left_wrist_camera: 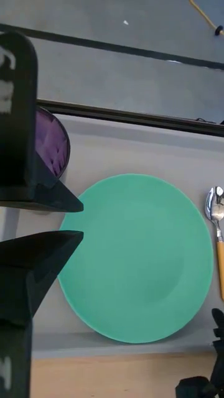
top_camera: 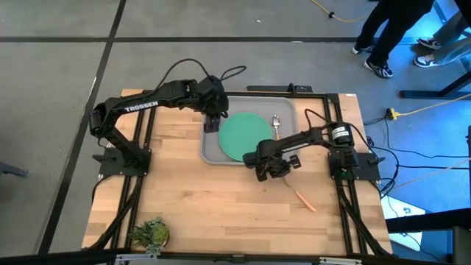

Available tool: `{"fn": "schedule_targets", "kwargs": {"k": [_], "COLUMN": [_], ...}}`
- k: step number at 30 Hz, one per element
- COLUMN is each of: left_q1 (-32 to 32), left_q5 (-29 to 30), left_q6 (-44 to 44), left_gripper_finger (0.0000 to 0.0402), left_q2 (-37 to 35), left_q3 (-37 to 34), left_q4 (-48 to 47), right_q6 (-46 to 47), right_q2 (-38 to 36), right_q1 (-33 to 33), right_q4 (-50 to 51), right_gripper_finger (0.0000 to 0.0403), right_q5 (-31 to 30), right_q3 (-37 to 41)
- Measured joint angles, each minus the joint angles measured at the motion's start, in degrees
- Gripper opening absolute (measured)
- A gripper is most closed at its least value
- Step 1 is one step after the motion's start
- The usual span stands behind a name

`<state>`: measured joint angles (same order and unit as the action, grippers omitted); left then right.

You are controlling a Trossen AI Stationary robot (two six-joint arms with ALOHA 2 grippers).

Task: Pick and place plate/cup/fork/spoon on tray
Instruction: Put the yellow fork on the gray tray to the right of the yellow spoon

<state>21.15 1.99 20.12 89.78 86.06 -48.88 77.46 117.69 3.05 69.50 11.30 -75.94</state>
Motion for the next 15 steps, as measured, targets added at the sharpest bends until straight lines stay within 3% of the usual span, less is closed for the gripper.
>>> {"fn": "schedule_targets", "kwargs": {"k": [4, 10, 15], "left_q1": [0.00, 0.00, 0.18], "left_q5": [0.01, 0.32, -0.09], "left_q6": [-0.04, -0.02, 3.75], "left_gripper_finger": [0.0051, 0.0051, 0.0051], "left_q2": [0.00, 0.00, 0.00], "left_q3": [0.00, 0.00, 0.00], "left_q4": [0.00, 0.00, -0.02], "right_q6": [-0.19, -3.75, -7.45], "right_q2": [0.00, -0.04, -2.76], "right_q1": [0.00, 0.95, 2.03], "right_q4": [4.94, 20.04, 19.51], "right_gripper_finger": [0.0064, 0.0064, 0.0064], "right_q5": [-1.76, -7.82, -13.63], "right_q3": [-3.40, -13.22, -22.42]}}
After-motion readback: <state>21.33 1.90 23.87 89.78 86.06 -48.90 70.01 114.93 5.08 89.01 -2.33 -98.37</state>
